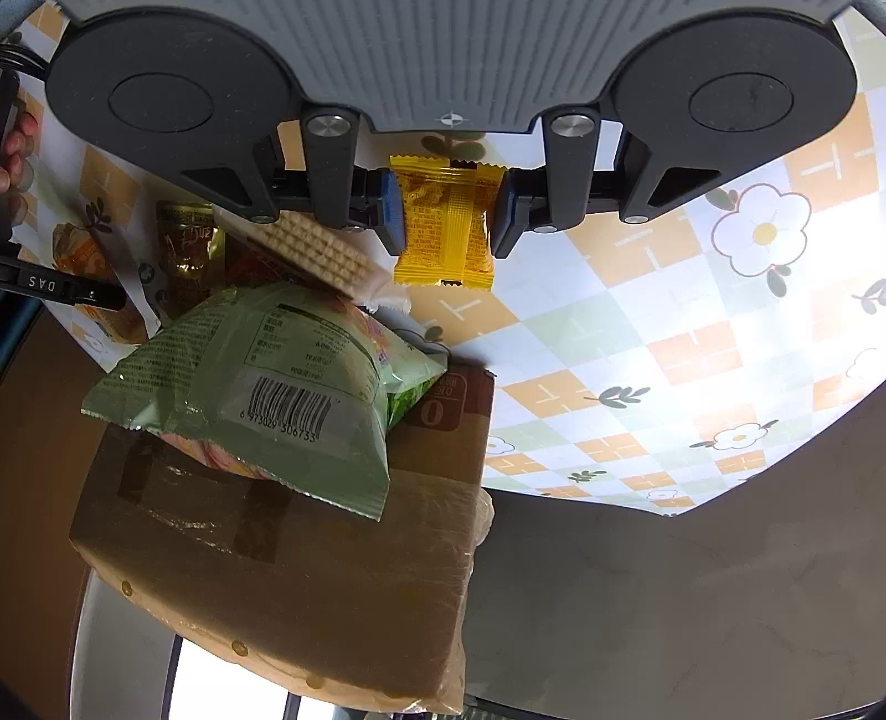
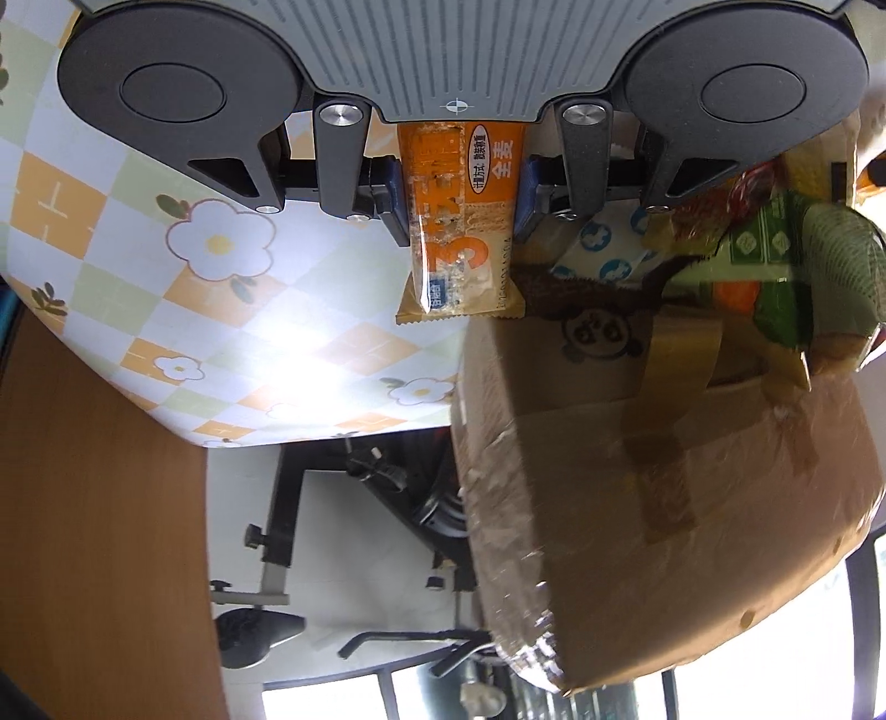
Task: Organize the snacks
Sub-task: 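Carry the yellow cake and orange-white bar over the box with both tools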
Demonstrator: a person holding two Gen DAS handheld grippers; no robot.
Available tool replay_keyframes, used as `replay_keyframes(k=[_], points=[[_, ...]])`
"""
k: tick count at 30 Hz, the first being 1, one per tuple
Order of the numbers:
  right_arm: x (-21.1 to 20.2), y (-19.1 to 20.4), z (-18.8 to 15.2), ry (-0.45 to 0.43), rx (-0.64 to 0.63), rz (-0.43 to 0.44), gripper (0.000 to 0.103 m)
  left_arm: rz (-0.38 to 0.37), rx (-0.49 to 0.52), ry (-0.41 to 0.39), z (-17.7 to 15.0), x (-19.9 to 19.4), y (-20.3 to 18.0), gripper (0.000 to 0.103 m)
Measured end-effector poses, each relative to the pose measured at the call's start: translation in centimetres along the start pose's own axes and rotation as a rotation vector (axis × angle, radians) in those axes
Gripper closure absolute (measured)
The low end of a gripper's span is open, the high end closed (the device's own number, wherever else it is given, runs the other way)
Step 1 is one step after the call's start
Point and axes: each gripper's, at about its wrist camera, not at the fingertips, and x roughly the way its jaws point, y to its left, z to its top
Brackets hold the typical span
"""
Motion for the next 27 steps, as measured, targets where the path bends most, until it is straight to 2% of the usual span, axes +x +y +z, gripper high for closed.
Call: replay_keyframes(k=[17, 22, 27], points=[[-2.7, -1.8, 1.0, -0.053, 0.098, -0.002, 0.069, -0.002, -0.030, -0.118, 1.6, -3.5, 0.5, 0.068], [-3.9, -1.5, 2.7, -0.104, 0.103, 0.018, 0.069, 0.001, -0.020, -0.170, 2.7, -4.9, 0.8, 0.068], [-5.2, -1.2, 5.8, -0.179, 0.120, 0.049, 0.069, -0.002, -0.030, -0.258, 5.4, -6.5, 1.1, 0.068]])
